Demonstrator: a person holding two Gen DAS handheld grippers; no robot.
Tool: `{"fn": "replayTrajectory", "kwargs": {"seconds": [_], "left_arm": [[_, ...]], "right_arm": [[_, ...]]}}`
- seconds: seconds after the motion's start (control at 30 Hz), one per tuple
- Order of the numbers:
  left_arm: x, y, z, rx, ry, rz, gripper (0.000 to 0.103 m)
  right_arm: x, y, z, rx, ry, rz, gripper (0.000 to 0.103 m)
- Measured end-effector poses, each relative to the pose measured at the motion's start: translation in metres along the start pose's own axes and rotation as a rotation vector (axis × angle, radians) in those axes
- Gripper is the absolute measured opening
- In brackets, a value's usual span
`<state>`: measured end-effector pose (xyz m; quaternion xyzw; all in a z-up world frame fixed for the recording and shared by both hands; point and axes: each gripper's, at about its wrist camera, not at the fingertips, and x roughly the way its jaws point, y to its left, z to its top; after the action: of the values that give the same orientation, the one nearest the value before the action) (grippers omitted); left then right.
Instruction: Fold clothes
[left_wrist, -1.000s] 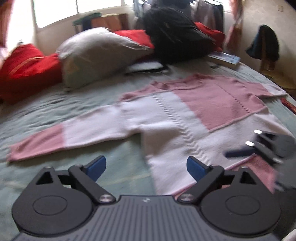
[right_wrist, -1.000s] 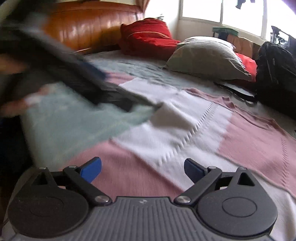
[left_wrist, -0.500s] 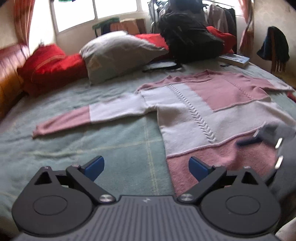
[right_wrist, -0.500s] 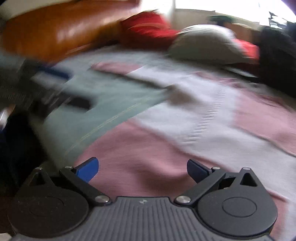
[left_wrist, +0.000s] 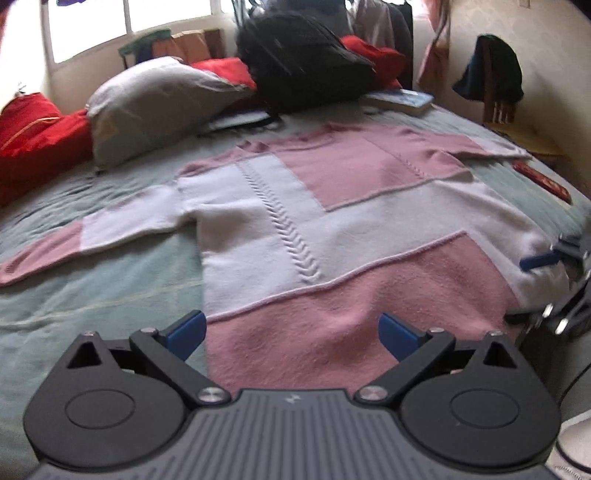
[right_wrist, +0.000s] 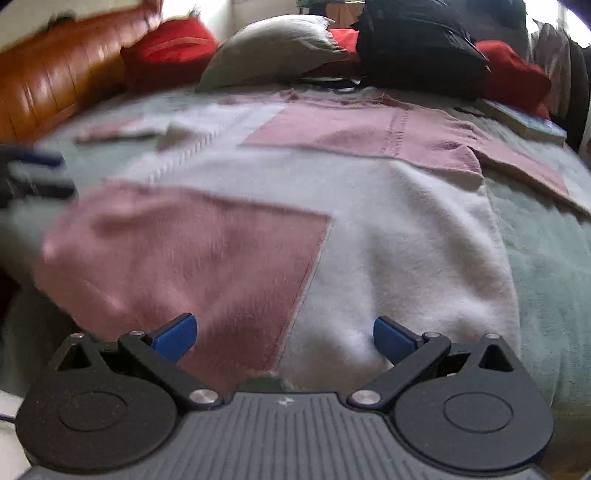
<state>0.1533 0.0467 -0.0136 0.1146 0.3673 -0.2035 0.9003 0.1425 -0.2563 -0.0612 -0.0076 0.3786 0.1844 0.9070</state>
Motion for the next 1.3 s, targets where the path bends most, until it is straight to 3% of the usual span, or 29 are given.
{"fn": "replayTrajectory", "kwargs": {"seconds": [0.1,0.23,0.3,0.37,0.47,0.6,0.7,0.8,0.87,0.97,1.07,1.13,1.2,1.3], "left_arm": [[0.014,-0.001,0.016,-0.016,-0.019,-0.08,0.099],[0.052,0.002,0.039,-0.096,-0.041,-0.26,0.099],[0.075,0.005,0.043,-0.135,-0.038,-0.289,0.099],[0.091,0.012,0.036,-0.158,-0.001,-0.272,0.099],[0.113,0.024,0.026,-0.191,0.052,-0.247,0.099],[0.098,0.044,0.008,-0.205,0.056,-0.227,0.099],[0.091,0.043,0.014,-0.18,0.089,-0.201,0.099],[0.085,0.041,0.034,-0.161,0.088,-0.188,0.099],[0.086,0.044,0.053,-0.163,0.041,-0.229,0.1],[0.106,0.05,0.086,-0.216,0.017,-0.29,0.1],[0.144,0.055,0.108,-0.228,0.062,-0.295,0.1],[0.172,0.065,0.11,-0.251,0.116,-0.29,0.1],[0.185,0.082,0.104,-0.283,0.121,-0.275,0.099],[0.178,0.11,0.091,-0.344,0.092,-0.302,0.099]], "right_arm": [[-0.005,-0.019,0.02,0.057,-0.054,0.03,0.103],[0.03,-0.048,0.044,0.136,-0.07,0.046,0.103],[0.047,-0.063,0.056,0.176,-0.079,0.054,0.103],[0.064,-0.078,0.066,0.215,-0.084,0.06,0.103],[0.058,-0.094,0.045,0.208,-0.075,0.022,0.103],[0.035,-0.1,0.018,0.186,-0.073,-0.045,0.103],[0.032,-0.094,0.014,0.153,-0.072,-0.071,0.103],[0.031,-0.08,0.032,0.135,-0.056,-0.118,0.103],[0.032,-0.069,0.049,0.085,-0.069,-0.113,0.103],[0.045,-0.055,0.077,0.02,-0.072,-0.124,0.103],[0.064,-0.048,0.101,-0.015,-0.069,-0.122,0.103],[0.079,-0.054,0.108,-0.008,-0.051,-0.092,0.103],[0.095,-0.066,0.11,0.014,-0.015,-0.071,0.103],[0.104,-0.103,0.095,0.049,0.034,-0.156,0.103]]}}
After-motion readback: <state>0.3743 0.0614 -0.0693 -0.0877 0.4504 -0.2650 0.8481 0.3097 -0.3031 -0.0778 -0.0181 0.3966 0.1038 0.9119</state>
